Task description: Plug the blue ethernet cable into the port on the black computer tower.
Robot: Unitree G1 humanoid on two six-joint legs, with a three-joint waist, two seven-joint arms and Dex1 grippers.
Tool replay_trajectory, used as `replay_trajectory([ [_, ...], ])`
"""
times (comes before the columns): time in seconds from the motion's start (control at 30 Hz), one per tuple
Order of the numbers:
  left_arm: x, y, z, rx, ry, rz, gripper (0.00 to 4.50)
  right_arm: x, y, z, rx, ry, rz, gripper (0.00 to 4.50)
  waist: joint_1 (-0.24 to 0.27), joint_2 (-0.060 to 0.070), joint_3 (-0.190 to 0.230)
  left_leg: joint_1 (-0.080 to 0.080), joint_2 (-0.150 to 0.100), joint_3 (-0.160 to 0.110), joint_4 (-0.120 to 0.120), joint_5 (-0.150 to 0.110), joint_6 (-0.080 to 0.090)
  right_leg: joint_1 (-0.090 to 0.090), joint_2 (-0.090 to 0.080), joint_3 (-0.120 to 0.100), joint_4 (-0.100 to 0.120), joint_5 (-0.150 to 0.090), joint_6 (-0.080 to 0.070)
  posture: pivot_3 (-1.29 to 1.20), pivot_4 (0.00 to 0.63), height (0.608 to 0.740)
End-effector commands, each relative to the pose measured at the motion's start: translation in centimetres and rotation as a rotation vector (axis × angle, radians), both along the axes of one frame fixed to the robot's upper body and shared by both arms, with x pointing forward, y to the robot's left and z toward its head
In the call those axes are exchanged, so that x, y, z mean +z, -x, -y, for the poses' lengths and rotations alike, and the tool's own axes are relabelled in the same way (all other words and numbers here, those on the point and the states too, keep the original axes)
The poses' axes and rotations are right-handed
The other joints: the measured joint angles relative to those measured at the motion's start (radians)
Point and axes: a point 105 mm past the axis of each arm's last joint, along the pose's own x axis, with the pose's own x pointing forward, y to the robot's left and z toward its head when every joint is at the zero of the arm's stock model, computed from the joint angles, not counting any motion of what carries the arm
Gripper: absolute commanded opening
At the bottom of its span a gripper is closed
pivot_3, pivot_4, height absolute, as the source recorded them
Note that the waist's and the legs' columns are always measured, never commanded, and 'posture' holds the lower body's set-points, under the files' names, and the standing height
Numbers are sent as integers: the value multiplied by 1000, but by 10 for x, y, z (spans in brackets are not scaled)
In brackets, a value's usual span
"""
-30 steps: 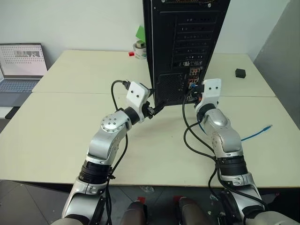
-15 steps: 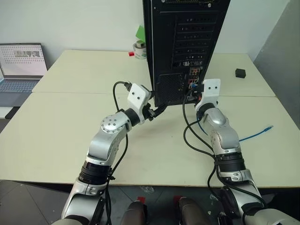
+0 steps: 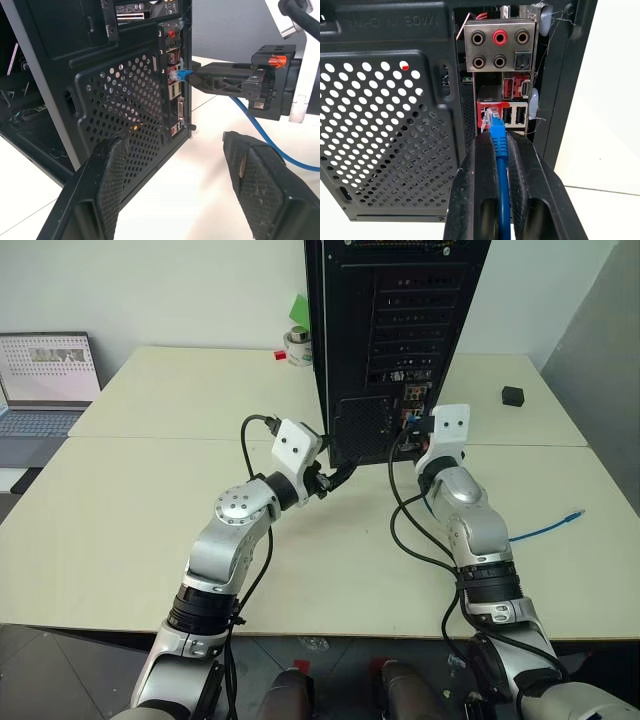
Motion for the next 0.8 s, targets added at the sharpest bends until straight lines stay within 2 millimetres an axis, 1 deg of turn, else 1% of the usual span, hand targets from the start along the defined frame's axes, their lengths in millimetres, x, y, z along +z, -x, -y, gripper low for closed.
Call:
replay_trajectory([
  [0.03,15,7,2,-14,6,71,3177,21,0,-1,-3,-11,76,1,0,0,0,0,0,0,0,0,0,0,0,0,0,0,0,0,150,740],
  [0.37,15,6,1,-6,3,74,3177,24,-2,-5,-29,-4,80,1,0,0,0,0,0,0,0,0,0,0,0,0,0,0,0,0,150,740],
  [0.67,17,5,0,3,9,80,3177,29,-5,-26,-26,-2,84,1,-4,0,0,0,0,1,0,0,0,-1,0,1,0,0,0,0,150,740],
  [0.8,17,6,0,3,12,80,3177,30,-7,-32,-17,-4,85,1,-13,0,0,0,1,1,-1,0,0,-1,0,1,0,0,0,0,150,740],
])
